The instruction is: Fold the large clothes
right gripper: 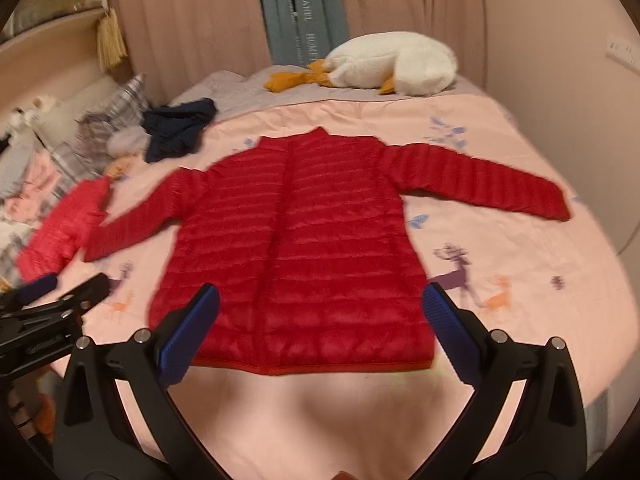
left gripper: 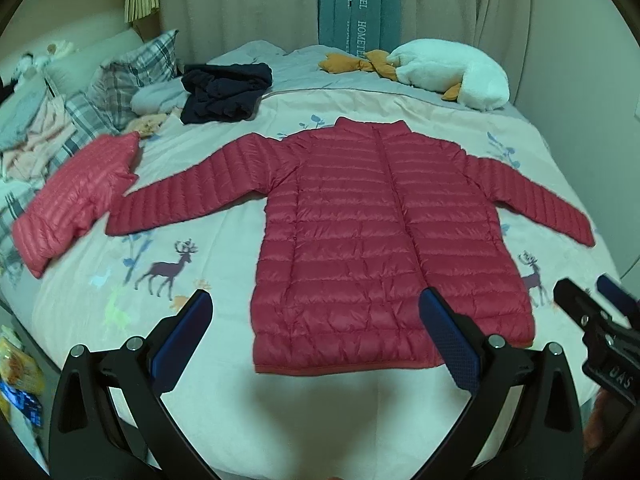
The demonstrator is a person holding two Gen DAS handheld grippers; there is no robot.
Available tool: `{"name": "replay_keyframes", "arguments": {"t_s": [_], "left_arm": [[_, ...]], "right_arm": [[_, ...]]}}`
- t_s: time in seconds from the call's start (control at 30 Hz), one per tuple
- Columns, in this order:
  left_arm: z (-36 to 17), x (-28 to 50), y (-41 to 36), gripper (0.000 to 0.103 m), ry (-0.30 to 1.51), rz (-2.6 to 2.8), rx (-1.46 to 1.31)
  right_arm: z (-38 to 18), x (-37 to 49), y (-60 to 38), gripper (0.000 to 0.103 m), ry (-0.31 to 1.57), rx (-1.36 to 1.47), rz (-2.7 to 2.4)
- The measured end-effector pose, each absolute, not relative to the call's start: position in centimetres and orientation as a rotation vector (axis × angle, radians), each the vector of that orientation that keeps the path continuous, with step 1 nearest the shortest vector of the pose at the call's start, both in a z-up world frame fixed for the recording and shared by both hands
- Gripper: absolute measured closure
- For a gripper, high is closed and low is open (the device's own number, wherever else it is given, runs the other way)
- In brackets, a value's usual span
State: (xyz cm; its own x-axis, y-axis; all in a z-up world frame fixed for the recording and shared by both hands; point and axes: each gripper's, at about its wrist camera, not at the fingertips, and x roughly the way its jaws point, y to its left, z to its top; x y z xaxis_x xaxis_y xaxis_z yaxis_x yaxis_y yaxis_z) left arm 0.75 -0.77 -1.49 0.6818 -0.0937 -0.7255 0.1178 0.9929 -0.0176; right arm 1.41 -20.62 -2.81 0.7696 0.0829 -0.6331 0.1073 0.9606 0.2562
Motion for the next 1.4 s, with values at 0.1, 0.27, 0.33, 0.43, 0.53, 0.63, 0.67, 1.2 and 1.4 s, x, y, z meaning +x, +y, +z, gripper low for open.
{"name": "replay_keyframes", "arguments": {"t_s": [0.1,0.27,0.33,0.43,0.53,0.63,0.67,1.2,1.4], "left_arm": [[-2.7,2.6,1.4,0.001,0.846,-0.161,-0.105],[-6.7,7.7,7.7,0.001,0.869,-0.185,-0.407],[-8.8,10.0,10.6,0.001,0.886,-0.110,-0.473],[-10.8,12.3,14.8,0.001,0.876,-0.043,-0.586],[-13.0,14.4,20.5,0.001,0.823,-0.019,-0.791],[-14.0,16.3,24.9,0.001,0.769,-0.003,-0.924],[-14.3,16.8,26.1,0.001,0.758,-0.010,-0.963],[-19.6,24.6,34.4,0.001,0.619,-0.012,-1.286],[-19.5,26.9,35.1,0.001,0.595,0.041,-1.264]], "right_arm": [[-4.2,1.9,-22.4,0.002,0.686,0.458,0.176],[-5.0,2.1,-22.2,0.002,0.633,0.501,0.245],[-5.1,2.1,-22.1,0.002,0.618,0.470,0.251],[-5.2,2.4,-21.6,0.002,0.623,0.427,0.246],[-5.8,3.0,-21.3,0.002,0.647,0.399,0.232],[-6.4,3.8,-20.8,0.002,0.679,0.394,0.231],[-6.6,4.1,-20.6,0.002,0.687,0.391,0.230],[-8.1,7.6,-20.4,0.002,0.746,0.356,0.149],[-8.6,9.0,-19.8,0.002,0.772,0.334,0.140]]}}
